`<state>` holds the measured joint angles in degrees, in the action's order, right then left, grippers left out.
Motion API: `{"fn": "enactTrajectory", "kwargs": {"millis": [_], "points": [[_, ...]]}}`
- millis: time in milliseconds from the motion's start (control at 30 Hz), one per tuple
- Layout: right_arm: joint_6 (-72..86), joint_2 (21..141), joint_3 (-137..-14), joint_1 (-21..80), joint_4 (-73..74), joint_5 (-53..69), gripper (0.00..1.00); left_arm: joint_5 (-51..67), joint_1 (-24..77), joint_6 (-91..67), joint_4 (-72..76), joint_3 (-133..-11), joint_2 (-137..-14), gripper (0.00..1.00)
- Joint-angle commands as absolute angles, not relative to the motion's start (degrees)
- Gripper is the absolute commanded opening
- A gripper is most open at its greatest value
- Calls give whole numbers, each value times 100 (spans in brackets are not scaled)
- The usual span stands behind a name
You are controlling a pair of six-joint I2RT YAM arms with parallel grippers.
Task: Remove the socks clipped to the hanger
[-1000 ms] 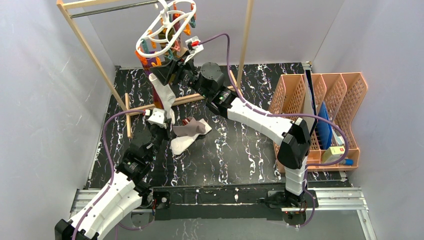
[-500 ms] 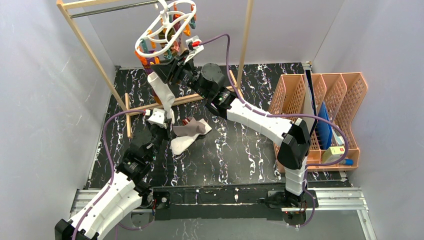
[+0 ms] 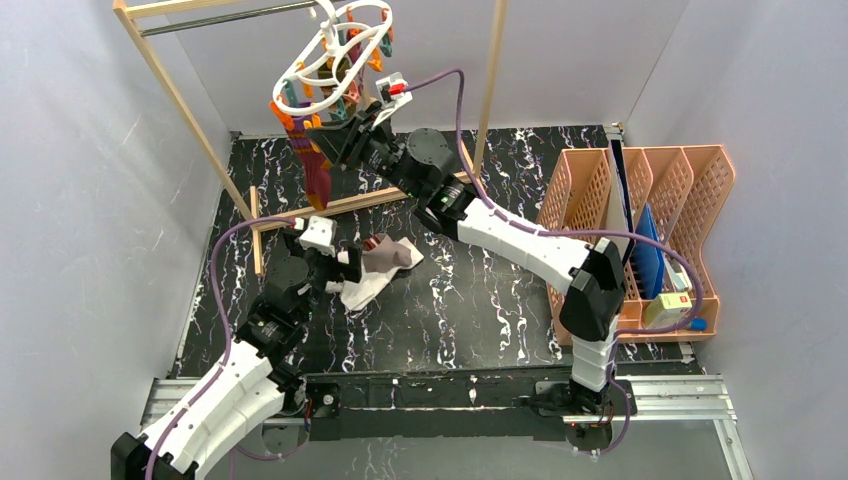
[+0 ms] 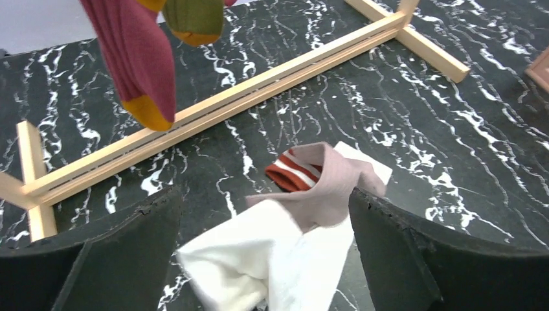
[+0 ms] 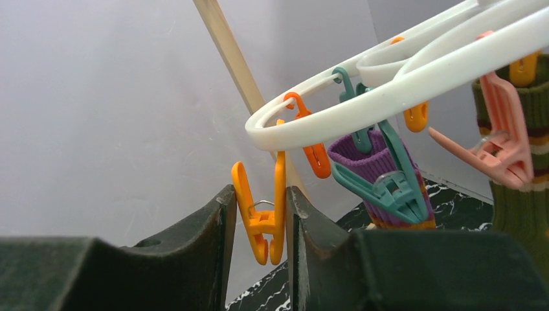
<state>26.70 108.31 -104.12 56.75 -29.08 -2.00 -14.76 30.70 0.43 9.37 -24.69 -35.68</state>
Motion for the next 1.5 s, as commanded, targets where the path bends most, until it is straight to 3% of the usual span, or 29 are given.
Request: {"fn": "enactTrajectory", "kwargs": {"millis": [0, 333, 633, 933, 1467], "points": [[2451, 9977, -10007, 5693, -3099, -331, 8, -1999, 3059, 42, 855, -2540, -3438, 98], [2069, 9157, -9686, 5557, -2505, -265, 7, -2679, 3058, 347, 783, -2817, -3301, 98], [2039, 8715, -9389, 5167, -2269, -145, 7, -2831, 3051, 444, 1498, -3023, -4050, 98], [2089, 8559, -9352, 4709, -2044, -80, 7, -2644, 3058, 325, 1960, -3229, -4676, 98], [2226, 8497, -9486, 3934, -1737, -35, 5, -2715, 3054, 455, 1847, -2920, -4394, 98]]}}
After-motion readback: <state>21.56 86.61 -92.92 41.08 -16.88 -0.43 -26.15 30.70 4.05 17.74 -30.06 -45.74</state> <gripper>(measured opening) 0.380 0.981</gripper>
